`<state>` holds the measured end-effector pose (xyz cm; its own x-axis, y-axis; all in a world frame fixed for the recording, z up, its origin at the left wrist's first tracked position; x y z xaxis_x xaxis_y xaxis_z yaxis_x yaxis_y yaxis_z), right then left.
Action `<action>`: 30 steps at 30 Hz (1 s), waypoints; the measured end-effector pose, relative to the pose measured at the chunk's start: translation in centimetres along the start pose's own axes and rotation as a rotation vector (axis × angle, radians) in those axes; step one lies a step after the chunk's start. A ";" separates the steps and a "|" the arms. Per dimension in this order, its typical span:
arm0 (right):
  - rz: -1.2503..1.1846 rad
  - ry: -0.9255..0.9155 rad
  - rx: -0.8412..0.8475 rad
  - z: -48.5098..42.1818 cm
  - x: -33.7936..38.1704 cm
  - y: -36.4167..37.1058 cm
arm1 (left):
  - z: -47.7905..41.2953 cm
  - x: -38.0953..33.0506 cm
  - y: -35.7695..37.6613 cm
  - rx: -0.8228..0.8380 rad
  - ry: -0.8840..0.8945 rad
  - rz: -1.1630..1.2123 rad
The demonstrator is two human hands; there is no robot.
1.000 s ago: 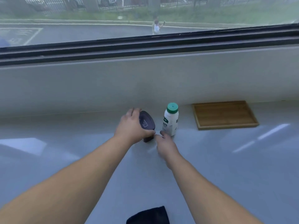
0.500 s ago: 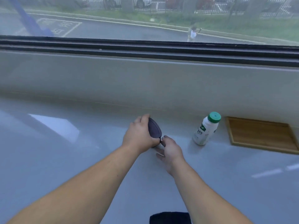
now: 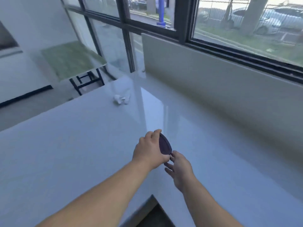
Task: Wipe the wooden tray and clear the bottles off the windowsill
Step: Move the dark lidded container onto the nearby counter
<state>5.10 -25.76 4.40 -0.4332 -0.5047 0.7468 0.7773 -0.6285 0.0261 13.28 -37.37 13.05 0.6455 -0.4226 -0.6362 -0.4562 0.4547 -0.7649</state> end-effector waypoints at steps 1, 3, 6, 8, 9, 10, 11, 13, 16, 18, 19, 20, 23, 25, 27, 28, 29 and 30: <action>0.025 0.007 0.034 0.1 -0.3 4.1 | 0.8 3.2 -2.8 -0.026 -0.038 0.000; 0.060 0.018 0.102 0.3 -1.1 11.7 | 2.4 9.2 -7.9 -0.072 -0.102 -0.012; 0.109 0.044 0.217 1.1 -3.0 23.9 | 5.8 18.7 -15.6 -0.135 -0.217 -0.028; 0.142 0.068 0.292 2.1 -4.4 30.8 | 8.1 24.2 -19.7 -0.169 -0.284 -0.039; 0.161 0.079 0.330 2.7 -5.2 34.2 | 9.4 27.0 -21.7 -0.187 -0.320 -0.041; 0.179 0.091 0.361 3.4 -5.9 37.4 | 10.7 29.5 -23.5 -0.206 -0.355 -0.041; 0.201 0.101 0.388 4.0 -6.8 40.1 | 12.0 31.8 -25.0 -0.224 -0.388 -0.037; 0.240 0.121 0.431 5.1 -8.4 44.7 | 14.4 35.8 -27.4 -0.248 -0.446 -0.028; 0.306 0.139 0.496 6.4 -10.9 50.3 | 17.6 40.7 -29.7 -0.273 -0.520 -0.013; 0.336 0.151 0.511 6.9 -12.2 52.6 | 19.1 43.0 -30.4 -0.279 -0.551 -0.005; 0.347 0.156 0.516 7.0 -12.9 53.4 | 19.8 44.0 -30.5 -0.278 -0.565 0.003; 0.359 0.157 0.519 7.2 -13.5 54.1 | 20.3 44.9 -30.5 -0.275 -0.577 0.013; 0.382 0.155 0.497 7.1 -14.7 54.9 | 21.1 46.4 -30.1 -0.270 -0.591 0.037; 0.405 0.156 0.483 6.8 -15.3 55.1 | 21.5 47.1 -29.8 -0.266 -0.594 0.052; 0.427 0.157 0.485 6.7 -15.6 55.2 | 21.7 47.6 -29.4 -0.259 -0.598 0.067; 0.437 0.156 0.481 6.6 -15.7 55.2 | 21.7 47.7 -29.2 -0.255 -0.599 0.072; 0.457 0.154 0.477 6.4 -15.9 55.1 | 21.7 47.9 -29.0 -0.249 -0.598 0.076; 0.469 0.152 0.475 6.3 -16.1 55.0 | 21.6 47.9 -28.8 -0.243 -0.598 0.079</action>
<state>57.66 -48.51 -2.00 -0.0343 -0.7595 0.6496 0.9992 -0.0133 0.0371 70.60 -53.79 6.79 0.8021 0.1460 -0.5791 -0.5964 0.2467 -0.7638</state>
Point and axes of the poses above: each hand's wrist, its own z-axis away from the middle knuckle, its own y-axis out of the palm, x = y × z, the point moved 8 cm from there along -z, towards the middle knuckle, and after that the axes turned 13 degrees about z, right-handed, at the moved point
